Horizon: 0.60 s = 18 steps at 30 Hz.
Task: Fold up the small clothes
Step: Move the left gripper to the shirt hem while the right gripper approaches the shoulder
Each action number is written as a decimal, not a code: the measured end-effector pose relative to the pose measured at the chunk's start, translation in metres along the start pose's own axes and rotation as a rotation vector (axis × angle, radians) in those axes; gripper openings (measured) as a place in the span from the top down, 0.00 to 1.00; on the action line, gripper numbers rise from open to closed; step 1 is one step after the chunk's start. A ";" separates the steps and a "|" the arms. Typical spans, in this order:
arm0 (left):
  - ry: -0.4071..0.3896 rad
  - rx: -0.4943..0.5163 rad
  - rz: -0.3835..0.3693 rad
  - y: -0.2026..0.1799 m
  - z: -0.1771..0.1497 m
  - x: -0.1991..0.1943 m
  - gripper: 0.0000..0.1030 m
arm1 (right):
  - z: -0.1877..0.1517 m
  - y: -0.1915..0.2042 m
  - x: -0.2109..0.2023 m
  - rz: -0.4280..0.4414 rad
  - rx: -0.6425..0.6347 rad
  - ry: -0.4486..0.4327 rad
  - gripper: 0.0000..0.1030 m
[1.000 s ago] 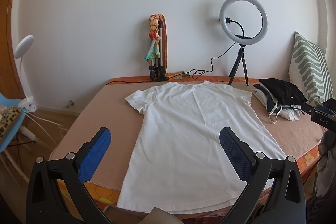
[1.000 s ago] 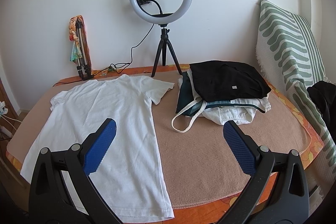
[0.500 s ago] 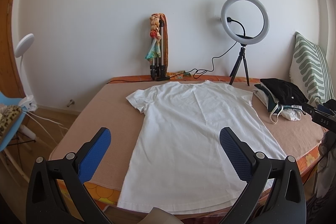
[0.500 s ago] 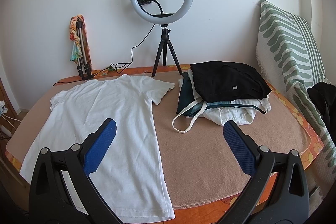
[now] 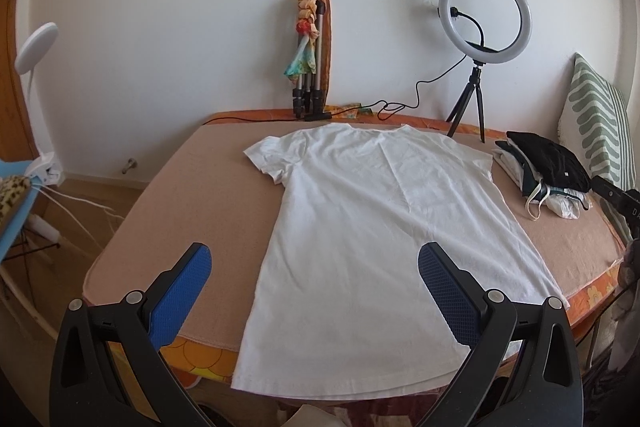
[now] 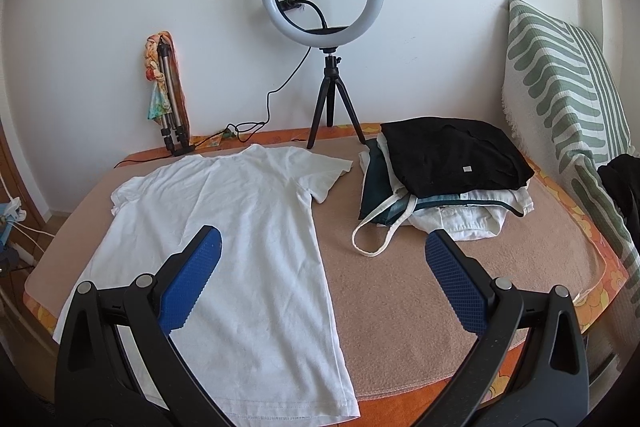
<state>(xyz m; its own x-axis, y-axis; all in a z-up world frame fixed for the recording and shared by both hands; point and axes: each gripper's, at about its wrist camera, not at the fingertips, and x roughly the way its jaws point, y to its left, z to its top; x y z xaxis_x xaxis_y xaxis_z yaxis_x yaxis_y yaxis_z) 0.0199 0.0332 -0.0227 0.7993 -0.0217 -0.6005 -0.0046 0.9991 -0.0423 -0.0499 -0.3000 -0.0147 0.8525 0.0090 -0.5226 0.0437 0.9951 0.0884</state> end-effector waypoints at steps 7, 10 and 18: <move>0.068 0.010 -0.008 0.040 -0.012 0.013 0.13 | 0.009 0.017 0.011 0.099 0.012 0.066 0.00; 0.132 -0.035 -0.037 0.060 -0.021 0.021 0.25 | 0.015 0.026 0.017 0.167 0.026 0.112 0.00; 0.287 -0.130 -0.122 0.082 -0.051 0.046 0.50 | 0.059 0.084 0.025 0.286 -0.072 0.116 0.00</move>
<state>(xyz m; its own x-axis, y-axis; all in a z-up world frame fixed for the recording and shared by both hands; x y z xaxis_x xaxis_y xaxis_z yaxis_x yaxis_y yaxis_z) 0.0257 0.1121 -0.0950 0.5967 -0.1685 -0.7846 -0.0113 0.9759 -0.2181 0.0062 -0.2219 0.0295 0.7597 0.2967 -0.5786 -0.2300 0.9549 0.1876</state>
